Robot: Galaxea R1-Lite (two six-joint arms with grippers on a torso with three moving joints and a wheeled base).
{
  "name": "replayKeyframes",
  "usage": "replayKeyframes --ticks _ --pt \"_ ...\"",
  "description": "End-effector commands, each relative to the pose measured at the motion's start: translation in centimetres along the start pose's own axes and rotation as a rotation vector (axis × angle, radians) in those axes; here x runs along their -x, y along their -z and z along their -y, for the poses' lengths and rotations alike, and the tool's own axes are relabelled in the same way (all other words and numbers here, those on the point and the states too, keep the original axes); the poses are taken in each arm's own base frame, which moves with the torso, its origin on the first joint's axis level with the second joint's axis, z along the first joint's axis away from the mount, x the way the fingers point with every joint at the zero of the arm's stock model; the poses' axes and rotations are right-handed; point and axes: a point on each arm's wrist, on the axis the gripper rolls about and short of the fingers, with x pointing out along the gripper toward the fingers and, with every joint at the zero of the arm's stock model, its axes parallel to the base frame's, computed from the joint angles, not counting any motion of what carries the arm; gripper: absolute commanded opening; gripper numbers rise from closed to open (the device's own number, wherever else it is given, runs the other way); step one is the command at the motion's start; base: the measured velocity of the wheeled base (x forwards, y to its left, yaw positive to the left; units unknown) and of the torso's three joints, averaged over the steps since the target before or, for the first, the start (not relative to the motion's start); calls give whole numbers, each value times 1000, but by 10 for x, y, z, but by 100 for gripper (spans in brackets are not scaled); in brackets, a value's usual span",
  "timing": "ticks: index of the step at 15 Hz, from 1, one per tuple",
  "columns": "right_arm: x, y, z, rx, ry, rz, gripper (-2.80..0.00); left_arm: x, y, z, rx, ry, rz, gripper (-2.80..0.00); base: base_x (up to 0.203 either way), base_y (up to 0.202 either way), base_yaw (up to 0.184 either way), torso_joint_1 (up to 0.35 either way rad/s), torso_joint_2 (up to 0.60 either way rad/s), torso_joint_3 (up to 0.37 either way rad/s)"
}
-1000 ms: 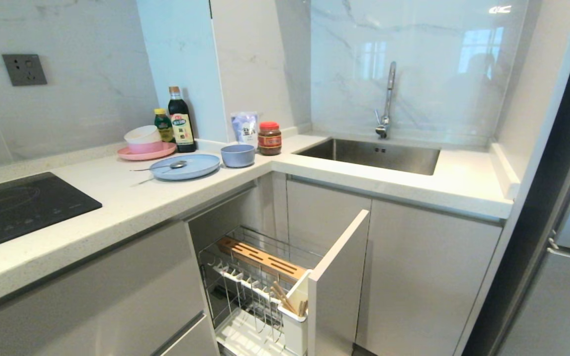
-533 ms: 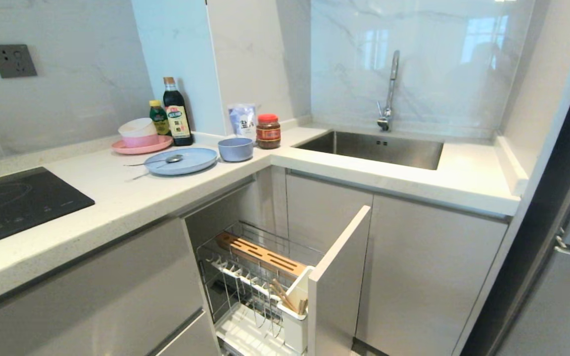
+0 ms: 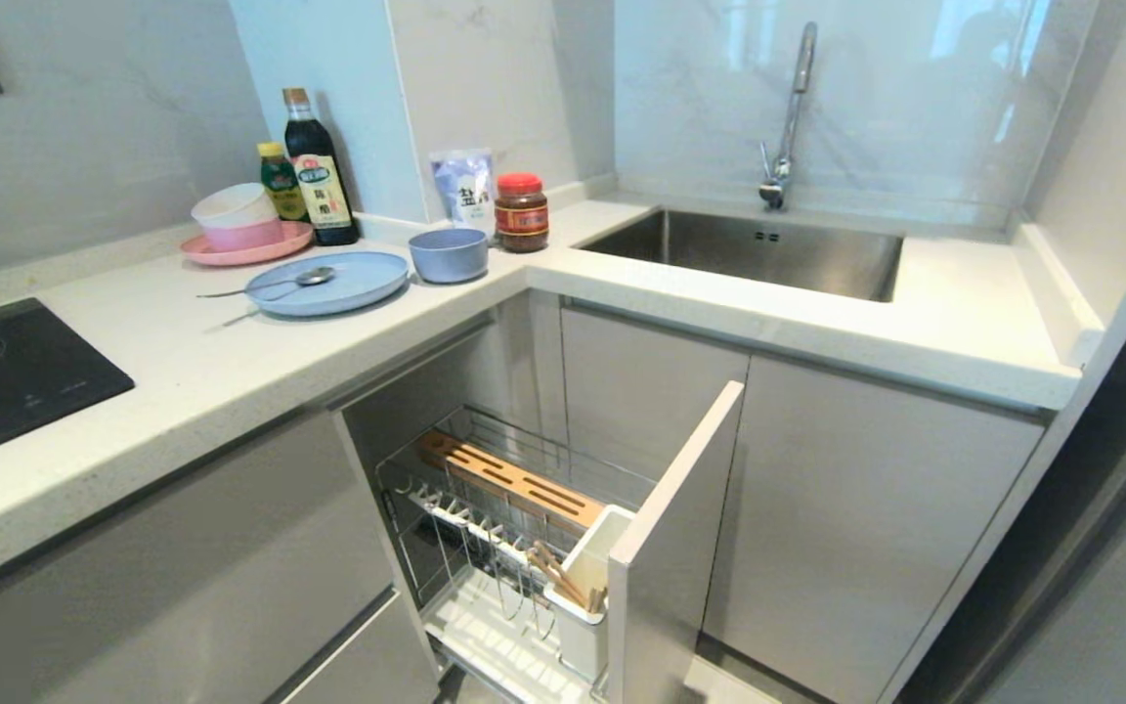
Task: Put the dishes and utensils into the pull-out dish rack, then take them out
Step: Pick up the spoon and place it in the cupboard
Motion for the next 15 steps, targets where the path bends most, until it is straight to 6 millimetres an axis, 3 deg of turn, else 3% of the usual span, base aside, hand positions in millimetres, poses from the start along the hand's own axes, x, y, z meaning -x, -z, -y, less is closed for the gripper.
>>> replayKeyframes --ticks 1,15 --pt "0 0 0 0 0 3 -280 -2 7 0 0 0 -25 -280 0 0 0 3 -2 -195" --pt "0 0 0 0 0 3 -280 -2 7 0 -2 0 -25 -280 0 0 0 4 1 -198"
